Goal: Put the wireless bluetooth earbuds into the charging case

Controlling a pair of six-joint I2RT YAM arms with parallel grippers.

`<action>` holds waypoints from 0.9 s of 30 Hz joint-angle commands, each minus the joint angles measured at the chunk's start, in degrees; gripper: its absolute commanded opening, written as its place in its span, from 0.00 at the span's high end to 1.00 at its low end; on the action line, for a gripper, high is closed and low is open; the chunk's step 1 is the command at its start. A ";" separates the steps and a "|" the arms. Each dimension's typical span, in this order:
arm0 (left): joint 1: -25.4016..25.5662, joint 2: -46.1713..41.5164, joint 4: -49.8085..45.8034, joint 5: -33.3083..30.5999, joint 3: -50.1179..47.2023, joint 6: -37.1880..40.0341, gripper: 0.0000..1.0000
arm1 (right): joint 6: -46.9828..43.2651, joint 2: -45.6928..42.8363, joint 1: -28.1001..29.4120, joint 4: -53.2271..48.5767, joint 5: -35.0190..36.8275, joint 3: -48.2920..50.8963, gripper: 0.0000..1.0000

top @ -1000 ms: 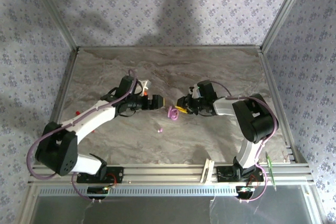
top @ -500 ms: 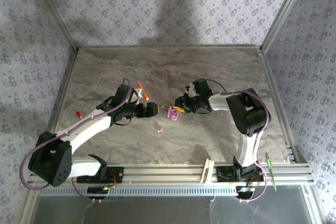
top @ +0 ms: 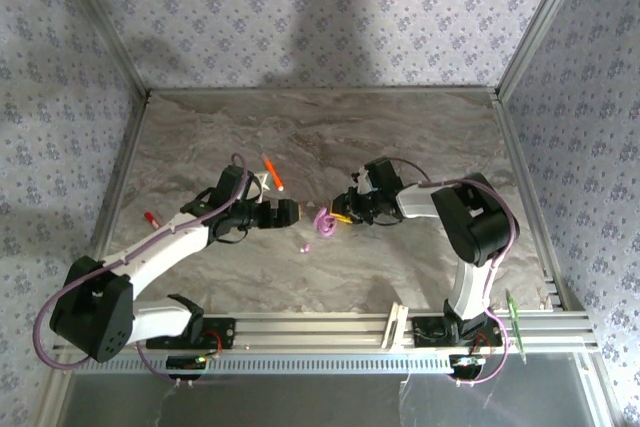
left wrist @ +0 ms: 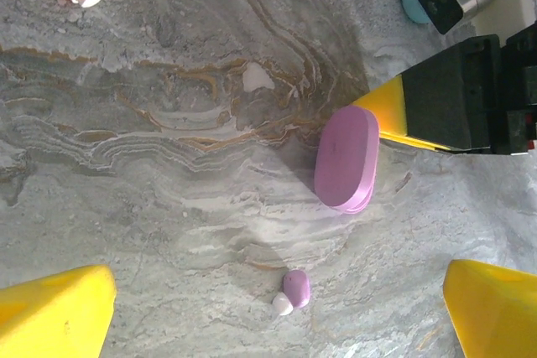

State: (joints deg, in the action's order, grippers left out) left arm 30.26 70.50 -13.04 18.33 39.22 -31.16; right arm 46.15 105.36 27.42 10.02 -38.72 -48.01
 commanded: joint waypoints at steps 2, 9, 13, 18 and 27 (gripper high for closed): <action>-0.04 -0.84 -1.33 1.57 -0.81 0.45 0.03 | 1.08 -2.84 0.36 -0.68 1.38 2.01 0.77; 2.30 4.52 -4.04 2.02 0.21 2.23 0.40 | 0.61 -10.26 -0.51 -2.54 5.74 6.71 0.71; 3.61 8.51 -5.06 1.19 2.01 3.01 0.66 | 1.08 -13.90 0.45 -2.39 5.68 9.14 0.72; 3.64 11.12 -4.15 0.58 3.14 3.43 0.75 | 3.44 -17.65 4.74 -0.61 6.83 12.15 0.72; 2.99 4.84 -0.14 -2.92 -0.64 4.79 0.75 | 9.07 -17.66 14.82 2.41 14.96 12.59 0.69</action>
State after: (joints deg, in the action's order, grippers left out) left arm 33.76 79.20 -15.49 17.67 40.01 -27.90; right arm 52.01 88.16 40.42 10.52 -28.32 -35.77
